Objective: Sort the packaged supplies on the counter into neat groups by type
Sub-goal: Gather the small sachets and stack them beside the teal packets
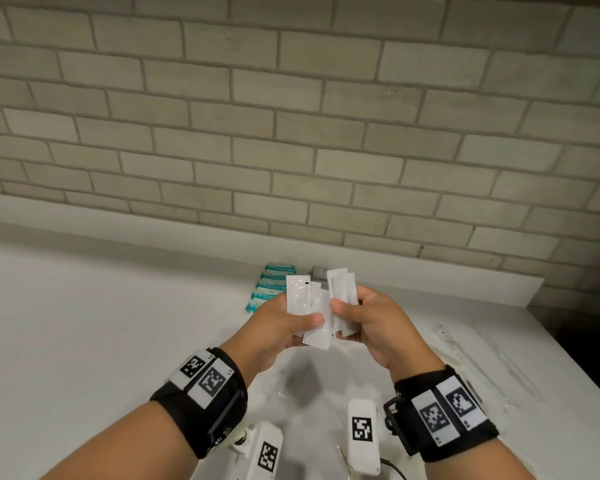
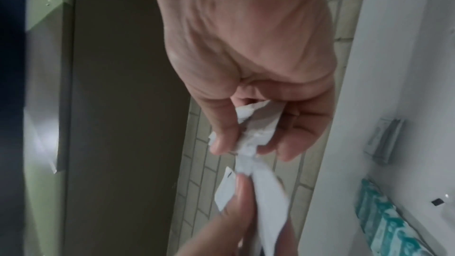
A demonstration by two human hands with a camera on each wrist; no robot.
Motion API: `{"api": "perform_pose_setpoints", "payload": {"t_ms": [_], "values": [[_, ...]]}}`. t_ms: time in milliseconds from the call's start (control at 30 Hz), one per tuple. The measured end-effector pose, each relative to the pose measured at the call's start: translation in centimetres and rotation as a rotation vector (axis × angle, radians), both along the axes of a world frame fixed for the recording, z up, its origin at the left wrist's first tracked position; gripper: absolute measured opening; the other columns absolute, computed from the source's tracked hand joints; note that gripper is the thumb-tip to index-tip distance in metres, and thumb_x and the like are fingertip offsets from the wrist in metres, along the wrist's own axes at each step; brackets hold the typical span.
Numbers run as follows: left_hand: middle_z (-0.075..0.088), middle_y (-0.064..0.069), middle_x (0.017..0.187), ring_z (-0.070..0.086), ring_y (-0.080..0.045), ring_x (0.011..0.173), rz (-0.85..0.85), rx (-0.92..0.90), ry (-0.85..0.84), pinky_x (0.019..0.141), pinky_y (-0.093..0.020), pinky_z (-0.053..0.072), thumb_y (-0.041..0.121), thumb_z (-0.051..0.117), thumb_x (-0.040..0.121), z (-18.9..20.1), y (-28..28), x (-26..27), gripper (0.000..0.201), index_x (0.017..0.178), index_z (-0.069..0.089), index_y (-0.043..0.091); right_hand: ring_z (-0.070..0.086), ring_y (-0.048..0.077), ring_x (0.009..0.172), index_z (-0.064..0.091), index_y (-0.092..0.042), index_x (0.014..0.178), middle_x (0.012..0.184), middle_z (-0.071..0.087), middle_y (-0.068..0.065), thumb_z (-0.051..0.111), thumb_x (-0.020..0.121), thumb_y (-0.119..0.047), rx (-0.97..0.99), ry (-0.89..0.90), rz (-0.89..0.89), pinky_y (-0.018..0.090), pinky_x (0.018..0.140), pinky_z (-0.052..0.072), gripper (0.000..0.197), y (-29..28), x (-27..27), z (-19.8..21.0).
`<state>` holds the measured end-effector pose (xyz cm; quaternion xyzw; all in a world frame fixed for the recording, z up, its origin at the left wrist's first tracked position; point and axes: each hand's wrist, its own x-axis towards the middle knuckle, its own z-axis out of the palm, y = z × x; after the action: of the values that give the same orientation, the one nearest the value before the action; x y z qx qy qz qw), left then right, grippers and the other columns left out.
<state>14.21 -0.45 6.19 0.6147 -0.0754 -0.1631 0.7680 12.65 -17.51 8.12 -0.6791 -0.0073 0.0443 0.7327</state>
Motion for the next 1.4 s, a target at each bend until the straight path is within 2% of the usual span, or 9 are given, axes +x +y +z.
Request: {"api": "perform_pose_setpoints", "payload": {"t_ms": [100,233,333,400,600,767,933,1200,1400], "values": [[0.069,-0.008,0.115,0.069,-0.026,0.1,0.061,0.0,0.015,0.075,-0.033,0.059,0.011,0.069,0.087,-0.1,-0.3,0.4,0.04,0.125,0.058,0.017,0.063,0.019,0.069,0.069,-0.012,0.102,0.083,0.072,0.005,0.071,0.082,-0.006,-0.149,-0.062,-0.1,0.029,0.06,0.05,0.021,0.7,0.2,0.0],[0.07,-0.016,0.106,0.072,-0.032,0.09,0.046,-0.077,0.128,0.072,-0.033,0.061,0.026,0.048,0.101,0.2,0.1,0.9,0.021,0.116,0.056,0.014,0.055,0.006,0.071,0.072,-0.01,0.079,0.08,0.058,0.001,0.074,0.076,0.002,-0.342,-0.428,-0.228,0.016,0.068,0.046,0.012,-0.2,0.3,0.3],[0.069,-0.013,0.103,0.068,-0.031,0.094,0.028,-0.149,0.127,0.082,-0.038,0.059,0.008,0.057,0.095,0.1,0.3,1.5,0.024,0.119,0.056,0.008,0.055,-0.001,0.071,0.078,-0.012,0.081,0.079,0.048,-0.004,0.073,0.075,0.011,-0.543,-0.458,-0.004,0.012,0.071,0.051,0.025,0.2,-0.6,-0.2],[0.069,-0.011,0.105,0.067,-0.026,0.093,0.075,-0.138,0.077,0.081,-0.037,0.058,-0.002,0.06,0.09,0.0,0.3,1.9,0.028,0.115,0.058,0.011,0.055,-0.002,0.067,0.078,-0.025,0.085,0.078,0.048,-0.007,0.07,0.079,0.007,-0.63,-0.37,0.061,0.012,0.071,0.049,0.034,0.3,-1.1,-0.6],[0.07,-0.004,0.112,0.065,-0.02,0.1,0.153,-0.053,0.019,0.074,-0.026,0.047,0.009,0.066,0.088,-0.3,-0.1,2.0,0.027,0.113,0.063,0.018,0.061,0.013,0.068,0.066,-0.019,0.103,0.084,0.069,0.001,0.064,0.091,-0.016,-0.281,-0.152,-0.092,0.03,0.067,0.058,0.013,0.4,-1.3,-0.6],[0.07,-0.007,0.11,0.065,-0.02,0.093,0.098,-0.103,0.077,0.068,-0.025,0.05,0.011,0.062,0.092,-0.5,-1.1,1.4,0.024,0.115,0.062,0.016,0.062,0.013,0.065,0.067,-0.014,0.091,0.08,0.071,0.007,0.072,0.083,-0.018,-0.29,-0.164,-0.273,0.024,0.056,0.048,0.01,2.3,-0.3,-2.2],[0.067,-0.011,0.116,0.068,-0.021,0.091,0.094,-0.084,0.085,0.067,-0.023,0.057,0.01,0.065,0.089,-0.6,0.6,1.7,0.032,0.12,0.06,0.008,0.072,0.026,0.085,0.066,-0.016,0.107,0.095,0.075,0.008,0.07,0.085,-0.012,-0.117,-0.039,-0.21,0.041,0.073,0.059,0.023,1.7,-0.1,-2.7],[0.067,-0.009,0.118,0.072,-0.025,0.092,0.044,-0.012,0.032,0.068,-0.026,0.058,0.011,0.059,0.094,-0.7,0.6,1.2,0.034,0.127,0.054,0.019,0.066,0.015,0.064,0.066,-0.009,0.104,0.08,0.071,0.003,0.066,0.086,-0.006,0.076,-0.012,-0.13,0.031,0.064,0.053,0.019,0.7,0.5,-0.4],[0.067,-0.014,0.115,0.073,-0.029,0.091,0.028,-0.066,0.068,0.071,-0.032,0.06,0.022,0.043,0.103,-0.3,0.0,0.8,0.024,0.125,0.053,0.018,0.068,0.022,0.078,0.07,-0.008,0.096,0.093,0.072,0.013,0.069,0.082,-0.001,-0.057,-0.244,-0.178,0.024,0.066,0.053,0.017,1.4,0.6,0.3]]}}
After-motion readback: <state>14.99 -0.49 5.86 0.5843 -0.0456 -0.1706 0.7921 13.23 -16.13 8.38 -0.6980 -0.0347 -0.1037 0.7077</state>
